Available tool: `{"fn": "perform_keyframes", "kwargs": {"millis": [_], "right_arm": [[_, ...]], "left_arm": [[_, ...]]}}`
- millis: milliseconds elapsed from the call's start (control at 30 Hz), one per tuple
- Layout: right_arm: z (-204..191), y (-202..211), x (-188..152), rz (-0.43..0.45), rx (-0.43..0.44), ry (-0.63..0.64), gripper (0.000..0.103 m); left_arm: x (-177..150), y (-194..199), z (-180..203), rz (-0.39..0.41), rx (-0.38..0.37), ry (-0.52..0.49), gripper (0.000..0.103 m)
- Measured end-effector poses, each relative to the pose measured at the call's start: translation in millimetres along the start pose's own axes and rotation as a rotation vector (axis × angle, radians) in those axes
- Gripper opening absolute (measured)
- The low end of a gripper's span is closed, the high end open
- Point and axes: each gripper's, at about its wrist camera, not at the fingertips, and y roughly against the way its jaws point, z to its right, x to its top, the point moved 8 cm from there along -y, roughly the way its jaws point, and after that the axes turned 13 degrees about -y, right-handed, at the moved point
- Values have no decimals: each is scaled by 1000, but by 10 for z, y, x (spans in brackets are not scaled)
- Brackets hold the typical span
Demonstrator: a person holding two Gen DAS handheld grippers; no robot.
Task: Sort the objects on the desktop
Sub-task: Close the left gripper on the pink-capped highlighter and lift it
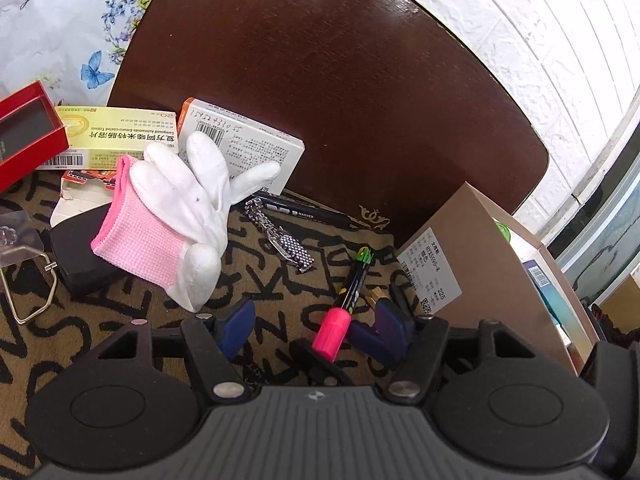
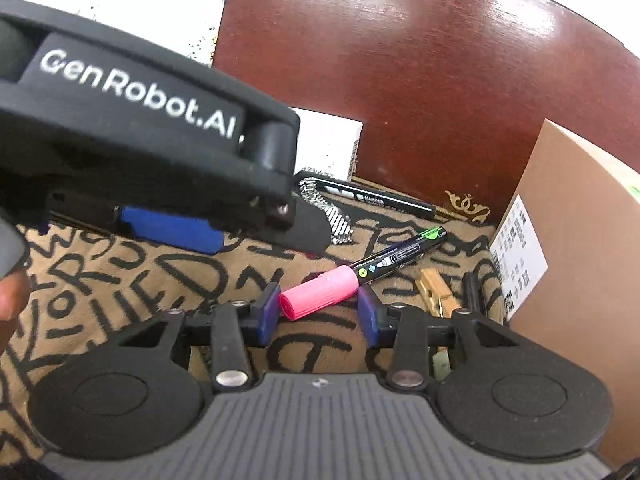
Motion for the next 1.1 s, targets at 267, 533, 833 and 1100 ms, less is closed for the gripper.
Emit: {"fn": "perform_keyframes", "kwargs": {"millis": [267, 533, 833, 1100], "right_arm": [[-288, 648, -436, -64, 170, 147, 30], [-248, 1141, -716, -97, 217, 204, 30], [-281, 873, -515, -63, 179, 87, 46], [-325, 881, -579, -89, 198, 107, 23]], "left_arm": [[-214, 65, 255, -62, -39, -68, 68], [-493, 40, 415, -134, 2, -72, 57], [-355, -131, 167, -175, 94, -28, 45], [-453, -35, 142, -176, 117, 6, 19]]}}
